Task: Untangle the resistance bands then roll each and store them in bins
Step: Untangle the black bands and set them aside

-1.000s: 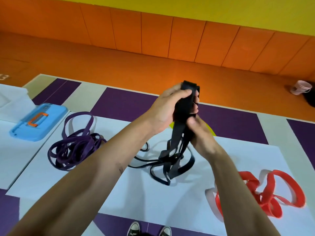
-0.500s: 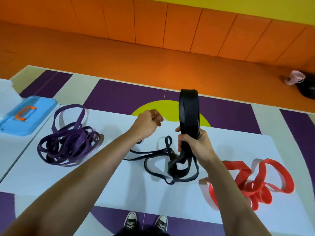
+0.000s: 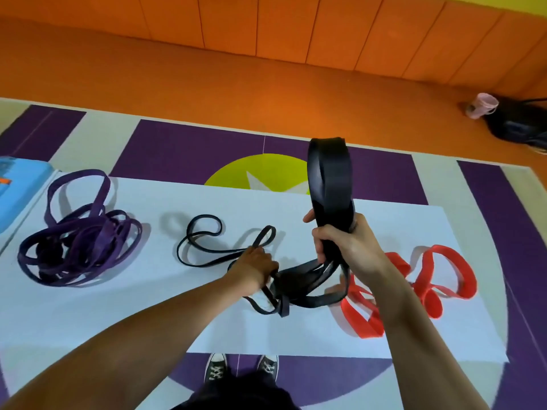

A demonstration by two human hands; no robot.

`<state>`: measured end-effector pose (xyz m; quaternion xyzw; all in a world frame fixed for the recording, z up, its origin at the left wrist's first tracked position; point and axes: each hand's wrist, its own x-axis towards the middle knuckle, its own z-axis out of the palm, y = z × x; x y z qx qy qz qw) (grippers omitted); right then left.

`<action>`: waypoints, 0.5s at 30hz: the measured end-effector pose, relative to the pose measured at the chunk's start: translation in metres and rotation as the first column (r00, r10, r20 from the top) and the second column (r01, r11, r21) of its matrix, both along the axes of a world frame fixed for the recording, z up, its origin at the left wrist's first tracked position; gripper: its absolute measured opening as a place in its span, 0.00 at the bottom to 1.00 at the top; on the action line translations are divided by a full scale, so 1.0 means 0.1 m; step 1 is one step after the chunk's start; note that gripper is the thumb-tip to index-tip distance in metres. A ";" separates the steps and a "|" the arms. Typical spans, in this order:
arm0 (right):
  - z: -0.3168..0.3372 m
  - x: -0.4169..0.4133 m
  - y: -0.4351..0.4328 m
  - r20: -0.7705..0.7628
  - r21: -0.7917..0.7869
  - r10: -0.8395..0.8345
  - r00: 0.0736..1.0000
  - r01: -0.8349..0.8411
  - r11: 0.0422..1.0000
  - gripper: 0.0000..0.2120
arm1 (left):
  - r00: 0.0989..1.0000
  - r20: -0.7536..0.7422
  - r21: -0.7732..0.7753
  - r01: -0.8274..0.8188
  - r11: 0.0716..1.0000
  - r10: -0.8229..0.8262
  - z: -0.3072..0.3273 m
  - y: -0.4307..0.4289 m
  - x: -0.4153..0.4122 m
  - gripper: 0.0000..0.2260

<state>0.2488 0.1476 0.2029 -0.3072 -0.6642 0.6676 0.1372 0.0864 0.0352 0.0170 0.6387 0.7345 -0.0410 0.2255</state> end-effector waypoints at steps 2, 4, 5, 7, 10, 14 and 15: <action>-0.04 0.05 0.05 0.104 0.044 -0.004 0.995 -0.001 0.999 0.09 | 0.996 0.028 0.149 -0.086 0.985 0.082 0.10 -0.03 -0.03 0.09; -0.08 0.04 0.06 0.187 0.076 0.018 0.982 -0.032 0.997 0.10 | 0.976 0.140 0.227 -0.194 0.954 0.166 0.28 -0.02 -0.08 0.08; -0.11 0.01 0.05 0.211 0.080 0.034 0.977 -0.052 0.995 0.10 | 0.953 0.208 0.231 -0.266 0.936 0.220 0.41 0.00 -0.09 0.07; -0.19 -0.03 0.00 0.227 0.071 0.041 0.973 -0.059 0.996 0.08 | 0.849 0.402 0.214 -0.451 0.866 0.342 0.69 0.04 -0.10 0.10; -0.35 -0.08 -0.04 0.211 0.077 0.004 0.977 -0.021 0.997 0.06 | 0.584 0.655 0.176 -0.735 0.655 0.479 1.09 0.11 -0.17 0.12; -0.53 -0.19 0.01 0.215 0.108 -0.088 0.973 0.066 0.992 0.07 | 0.492 0.709 0.259 -0.848 0.462 0.506 1.63 0.03 -0.36 0.14; -0.57 -0.21 0.03 0.224 0.114 -0.106 0.969 0.082 0.990 0.06 | 0.479 0.718 0.283 -0.864 0.417 0.504 1.66 -0.02 -0.45 0.14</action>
